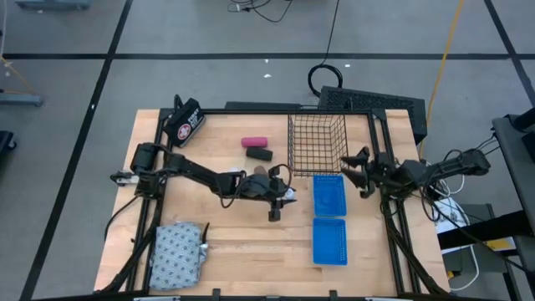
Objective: Pick & Place Medicine items
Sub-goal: Put the top transparent pill bottle into the top blue basket
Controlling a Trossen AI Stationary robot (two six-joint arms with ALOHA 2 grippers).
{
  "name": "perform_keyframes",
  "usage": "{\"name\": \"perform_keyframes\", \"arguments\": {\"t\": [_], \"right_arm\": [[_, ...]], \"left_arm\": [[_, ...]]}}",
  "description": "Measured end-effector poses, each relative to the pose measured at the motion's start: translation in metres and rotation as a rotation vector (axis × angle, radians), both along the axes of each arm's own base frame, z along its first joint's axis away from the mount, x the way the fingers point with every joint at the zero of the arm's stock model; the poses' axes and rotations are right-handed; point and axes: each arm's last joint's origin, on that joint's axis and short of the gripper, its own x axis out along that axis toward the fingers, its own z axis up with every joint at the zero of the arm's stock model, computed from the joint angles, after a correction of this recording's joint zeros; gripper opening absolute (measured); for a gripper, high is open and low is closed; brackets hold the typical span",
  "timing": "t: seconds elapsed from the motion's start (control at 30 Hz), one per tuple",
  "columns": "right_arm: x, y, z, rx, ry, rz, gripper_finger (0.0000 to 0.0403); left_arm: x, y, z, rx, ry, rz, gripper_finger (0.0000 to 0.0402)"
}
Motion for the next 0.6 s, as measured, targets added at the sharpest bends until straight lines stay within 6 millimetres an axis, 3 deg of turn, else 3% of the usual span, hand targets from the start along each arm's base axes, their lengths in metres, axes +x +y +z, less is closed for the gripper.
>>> {"name": "perform_keyframes", "arguments": {"t": [0.13, 0.27, 0.47, 0.6], "right_arm": [[0.012, 0.002, 0.005, -0.050, 0.079, -0.064, 0.0210], [0.033, 0.007, 0.024, -0.054, 0.182, -0.041, 0.0210], [0.082, 0.022, 0.065, -0.173, 0.450, 0.043, 0.0210], [0.120, 0.033, 0.071, -0.328, 0.677, 0.107, 0.0211]], "left_arm": [[-0.001, 0.007, -0.003, -0.001, 0.028, 0.018, 0.0156], [-0.001, 0.009, -0.005, 0.001, 0.052, 0.023, 0.0156], [-0.002, 0.008, -0.006, 0.000, 0.071, 0.023, 0.0156], [-0.002, 0.007, -0.006, -0.002, 0.071, 0.023, 0.0156]]}}
